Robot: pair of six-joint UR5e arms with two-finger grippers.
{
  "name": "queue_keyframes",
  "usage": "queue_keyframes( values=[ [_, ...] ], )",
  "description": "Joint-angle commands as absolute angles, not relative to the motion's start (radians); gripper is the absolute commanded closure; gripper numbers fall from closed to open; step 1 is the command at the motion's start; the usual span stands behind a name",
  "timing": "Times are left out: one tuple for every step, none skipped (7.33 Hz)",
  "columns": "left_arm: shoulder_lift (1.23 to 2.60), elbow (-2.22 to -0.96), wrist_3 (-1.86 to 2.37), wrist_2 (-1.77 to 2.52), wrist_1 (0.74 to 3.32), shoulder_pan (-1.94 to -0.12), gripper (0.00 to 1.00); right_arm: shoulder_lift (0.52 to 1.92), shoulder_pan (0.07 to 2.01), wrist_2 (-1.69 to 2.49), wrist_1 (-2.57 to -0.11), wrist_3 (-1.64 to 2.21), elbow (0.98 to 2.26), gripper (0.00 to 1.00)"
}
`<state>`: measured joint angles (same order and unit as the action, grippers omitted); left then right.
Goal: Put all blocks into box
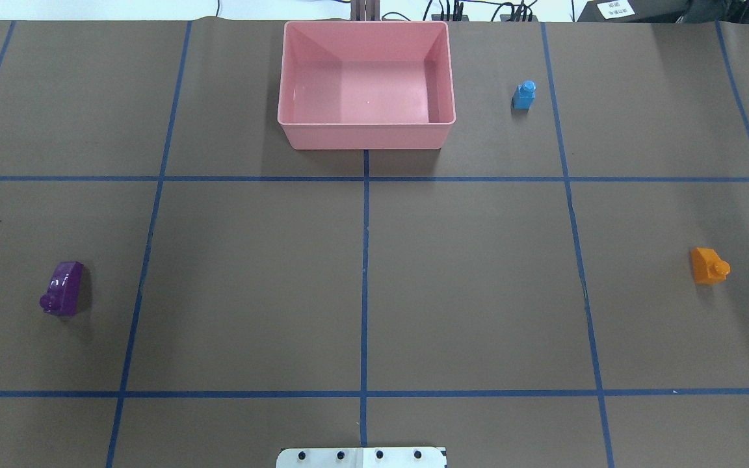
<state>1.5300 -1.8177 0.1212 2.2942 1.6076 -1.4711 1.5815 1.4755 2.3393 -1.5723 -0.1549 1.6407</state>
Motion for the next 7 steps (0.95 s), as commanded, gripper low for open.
queue_keyframes(
  values=[
    [1.523,-1.821,0.112,2.289,1.611,-1.471,0.00,1.580,1.476,2.339,-1.572,-0.155,1.640,0.00],
    [1.519,-1.822,0.112,2.292,1.617,-1.471,0.00,1.580,1.476,2.339,-1.572,-0.155,1.640,0.00],
    [1.519,-1.813,0.121,2.292,1.618,-1.471,0.00,1.578,1.476,2.339,-1.572,-0.155,1.641,0.00],
    [1.519,-1.810,0.118,2.293,1.620,-1.470,0.00,1.578,1.476,2.341,-1.572,-0.155,1.643,0.00],
    [1.519,-1.813,0.123,2.293,1.623,-1.467,0.00,1.583,1.476,2.341,-1.547,-0.156,1.638,0.00],
    [1.520,-1.815,0.123,2.296,1.628,-1.454,0.00,1.597,1.476,2.342,-1.487,-0.155,1.629,0.00],
    [1.519,-1.818,0.164,2.299,1.652,-1.365,0.00,1.617,1.476,2.352,-1.456,-0.155,1.623,0.00]
  ],
)
